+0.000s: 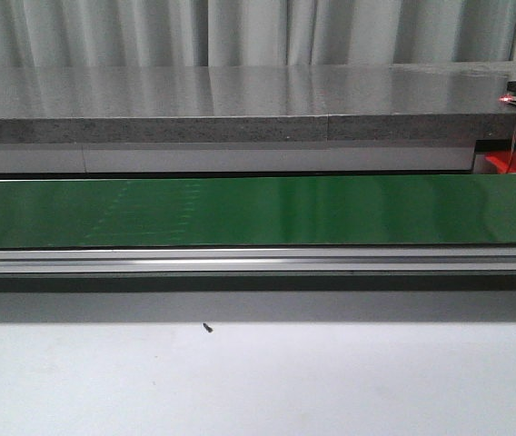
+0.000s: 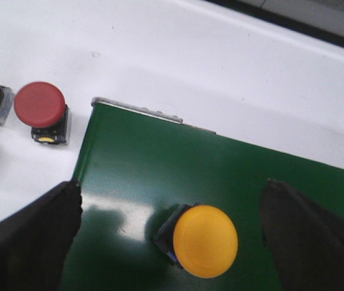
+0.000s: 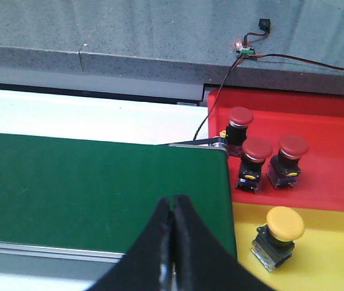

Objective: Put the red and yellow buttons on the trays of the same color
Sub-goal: 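Set the yellow button on the belt's start and open the left gripper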

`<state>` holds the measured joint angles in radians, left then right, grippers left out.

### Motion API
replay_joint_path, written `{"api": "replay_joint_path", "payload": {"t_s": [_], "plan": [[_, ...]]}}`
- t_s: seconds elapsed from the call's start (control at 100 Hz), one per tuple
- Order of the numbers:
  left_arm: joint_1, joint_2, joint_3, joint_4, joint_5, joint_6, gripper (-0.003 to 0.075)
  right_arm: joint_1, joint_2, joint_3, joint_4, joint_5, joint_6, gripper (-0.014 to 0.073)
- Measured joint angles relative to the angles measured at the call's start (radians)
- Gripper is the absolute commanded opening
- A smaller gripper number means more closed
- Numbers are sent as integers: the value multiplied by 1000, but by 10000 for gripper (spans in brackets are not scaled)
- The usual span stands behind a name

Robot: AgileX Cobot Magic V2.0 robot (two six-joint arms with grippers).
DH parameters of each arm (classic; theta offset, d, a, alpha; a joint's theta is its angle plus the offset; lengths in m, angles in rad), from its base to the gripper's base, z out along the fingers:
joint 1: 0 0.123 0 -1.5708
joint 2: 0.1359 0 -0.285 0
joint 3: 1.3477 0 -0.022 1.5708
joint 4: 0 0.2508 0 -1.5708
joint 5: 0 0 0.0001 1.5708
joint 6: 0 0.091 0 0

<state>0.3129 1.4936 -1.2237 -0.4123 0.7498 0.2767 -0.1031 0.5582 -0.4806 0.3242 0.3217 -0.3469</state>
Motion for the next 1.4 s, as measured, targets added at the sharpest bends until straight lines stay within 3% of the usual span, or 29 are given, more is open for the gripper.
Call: {"api": "replay_joint_path", "payload": {"t_s": [0.68, 1.0, 1.4], "plan": [[294, 53, 0, 23, -38, 0, 586, 0, 0, 0, 0, 0, 0, -121], [305, 218, -4, 27, -84, 0, 586, 0, 0, 0, 0, 0, 0, -121], [286, 418, -125, 19, -157, 0, 586, 0, 0, 0, 0, 0, 0, -121]]}}
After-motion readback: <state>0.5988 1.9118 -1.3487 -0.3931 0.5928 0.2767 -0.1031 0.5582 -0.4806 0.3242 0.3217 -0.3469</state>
